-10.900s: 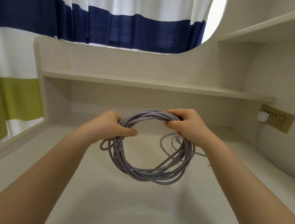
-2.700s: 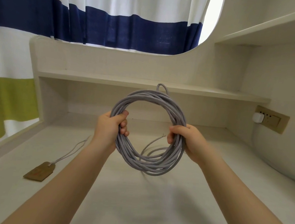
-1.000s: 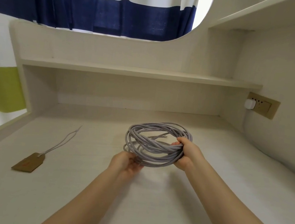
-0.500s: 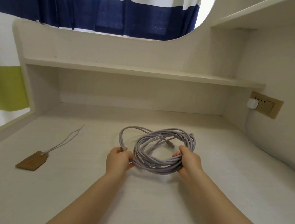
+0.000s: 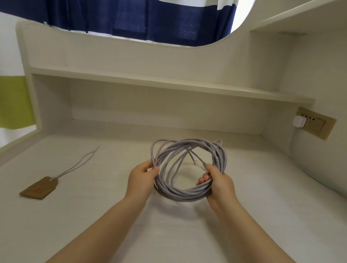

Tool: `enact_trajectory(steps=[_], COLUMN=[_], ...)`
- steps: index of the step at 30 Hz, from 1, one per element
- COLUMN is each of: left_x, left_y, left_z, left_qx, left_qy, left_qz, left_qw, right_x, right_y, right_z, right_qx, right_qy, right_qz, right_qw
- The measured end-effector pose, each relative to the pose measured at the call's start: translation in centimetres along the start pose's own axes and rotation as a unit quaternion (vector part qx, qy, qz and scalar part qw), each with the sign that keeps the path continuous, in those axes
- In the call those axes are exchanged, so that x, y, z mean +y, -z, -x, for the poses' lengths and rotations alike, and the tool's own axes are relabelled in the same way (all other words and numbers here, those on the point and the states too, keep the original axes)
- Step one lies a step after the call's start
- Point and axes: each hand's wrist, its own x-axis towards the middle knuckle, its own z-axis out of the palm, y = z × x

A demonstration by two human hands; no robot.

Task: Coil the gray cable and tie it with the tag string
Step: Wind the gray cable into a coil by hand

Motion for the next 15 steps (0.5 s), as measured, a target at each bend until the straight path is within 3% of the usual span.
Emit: enact_trajectory(steps=[5, 15], left_x=[-0.6, -0.5], left_y=[0.2, 0.0], left_z=[-0.4, -0.4], left_qx=[-0.006, 0.075], left_qy=[-0.010, 0.019], left_qz=[-0.021, 0.038], left_qw=[1.000, 0.996], right_x=[-0.2, -0.6], right_y=[-0.5, -2.0], right_z=[0.4, 1.6], right_qx=[-0.079, -0.195], right_qy=[-0.004, 0.002], right_qz=[-0.039, -0.082], right_qw=[0.996, 0.977])
